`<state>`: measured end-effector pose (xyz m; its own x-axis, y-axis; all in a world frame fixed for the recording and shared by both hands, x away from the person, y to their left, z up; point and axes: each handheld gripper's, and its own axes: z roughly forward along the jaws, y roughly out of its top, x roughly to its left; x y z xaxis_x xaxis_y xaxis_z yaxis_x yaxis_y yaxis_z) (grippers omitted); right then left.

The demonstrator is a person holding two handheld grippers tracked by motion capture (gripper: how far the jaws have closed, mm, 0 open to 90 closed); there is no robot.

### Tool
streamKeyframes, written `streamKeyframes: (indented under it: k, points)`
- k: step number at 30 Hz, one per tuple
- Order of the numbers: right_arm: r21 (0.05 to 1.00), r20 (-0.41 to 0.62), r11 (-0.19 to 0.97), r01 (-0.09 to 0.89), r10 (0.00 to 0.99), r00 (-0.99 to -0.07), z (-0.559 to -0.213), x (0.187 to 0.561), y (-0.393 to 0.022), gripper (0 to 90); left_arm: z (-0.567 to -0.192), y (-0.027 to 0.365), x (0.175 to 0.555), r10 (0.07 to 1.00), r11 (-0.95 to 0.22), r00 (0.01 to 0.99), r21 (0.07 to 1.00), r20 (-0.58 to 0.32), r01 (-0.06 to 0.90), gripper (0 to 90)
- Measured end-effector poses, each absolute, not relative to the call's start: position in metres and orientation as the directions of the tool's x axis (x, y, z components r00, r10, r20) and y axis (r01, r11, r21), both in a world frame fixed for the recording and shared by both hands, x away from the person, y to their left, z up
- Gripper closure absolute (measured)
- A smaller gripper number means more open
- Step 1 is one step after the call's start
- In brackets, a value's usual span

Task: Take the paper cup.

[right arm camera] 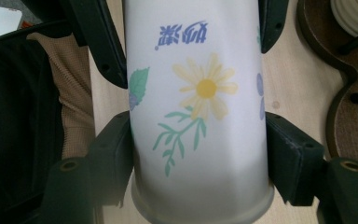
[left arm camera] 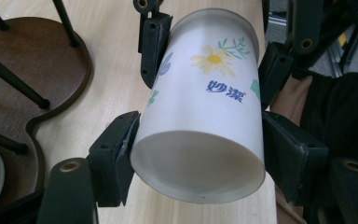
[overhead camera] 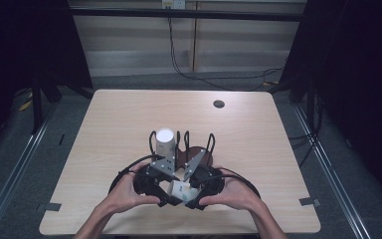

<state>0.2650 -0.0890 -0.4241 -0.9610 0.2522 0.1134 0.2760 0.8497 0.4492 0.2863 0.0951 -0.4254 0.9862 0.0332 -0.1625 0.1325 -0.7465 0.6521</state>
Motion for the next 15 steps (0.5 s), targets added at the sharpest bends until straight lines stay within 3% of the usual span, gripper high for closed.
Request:
streamKeyframes:
  k: [15]
  points:
    - [0.45,0.117,0.851,0.271,0.245,-0.963,-0.4266,0.2647,-0.087,31.4,-0.4292,0.096,0.287,0.023,-0.768,0.983,0.626,-0.184,0.135,35.3]
